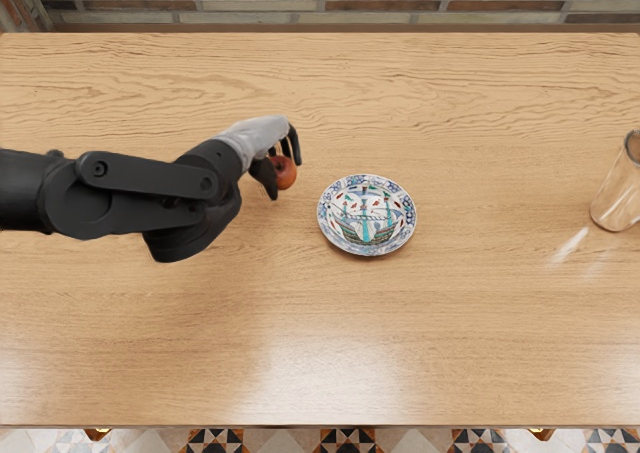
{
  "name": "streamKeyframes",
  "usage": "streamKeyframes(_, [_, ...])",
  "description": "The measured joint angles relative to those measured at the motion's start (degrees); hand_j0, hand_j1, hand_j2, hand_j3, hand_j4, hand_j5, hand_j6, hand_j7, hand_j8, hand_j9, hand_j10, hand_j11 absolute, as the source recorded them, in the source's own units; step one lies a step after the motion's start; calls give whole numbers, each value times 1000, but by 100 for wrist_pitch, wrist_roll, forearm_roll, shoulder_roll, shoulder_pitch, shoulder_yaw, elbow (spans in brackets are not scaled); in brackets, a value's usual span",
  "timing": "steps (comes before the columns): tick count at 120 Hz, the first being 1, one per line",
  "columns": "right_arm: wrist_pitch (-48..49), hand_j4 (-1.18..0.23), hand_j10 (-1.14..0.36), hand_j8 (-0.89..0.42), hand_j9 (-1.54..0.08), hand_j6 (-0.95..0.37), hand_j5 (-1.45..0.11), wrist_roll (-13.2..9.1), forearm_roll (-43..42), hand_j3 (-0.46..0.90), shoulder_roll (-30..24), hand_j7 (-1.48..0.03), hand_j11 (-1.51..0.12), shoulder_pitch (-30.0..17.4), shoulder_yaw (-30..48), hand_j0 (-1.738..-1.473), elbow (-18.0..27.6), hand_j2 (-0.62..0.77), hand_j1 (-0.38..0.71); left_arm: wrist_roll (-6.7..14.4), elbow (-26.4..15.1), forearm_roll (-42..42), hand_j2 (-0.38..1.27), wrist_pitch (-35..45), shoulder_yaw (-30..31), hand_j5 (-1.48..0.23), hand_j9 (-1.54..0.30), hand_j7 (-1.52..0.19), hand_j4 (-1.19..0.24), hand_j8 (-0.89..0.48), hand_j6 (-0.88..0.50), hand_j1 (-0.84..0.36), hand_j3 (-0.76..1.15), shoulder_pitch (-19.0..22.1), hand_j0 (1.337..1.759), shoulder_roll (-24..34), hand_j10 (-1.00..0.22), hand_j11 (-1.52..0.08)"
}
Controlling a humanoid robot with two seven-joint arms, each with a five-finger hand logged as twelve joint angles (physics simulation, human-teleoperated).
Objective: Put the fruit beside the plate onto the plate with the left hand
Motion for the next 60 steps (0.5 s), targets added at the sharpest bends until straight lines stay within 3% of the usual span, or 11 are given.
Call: streamKeyframes(60, [0, -33, -33, -33, -43, -33, -43, 0, 1, 0, 0, -43, -43, 0, 0, -1658, 0, -7, -310, 0, 155, 21, 445, -65, -310, -915, -901, -900, -672, -510, -493, -309, 0, -29, 1657, -855, -679, -902])
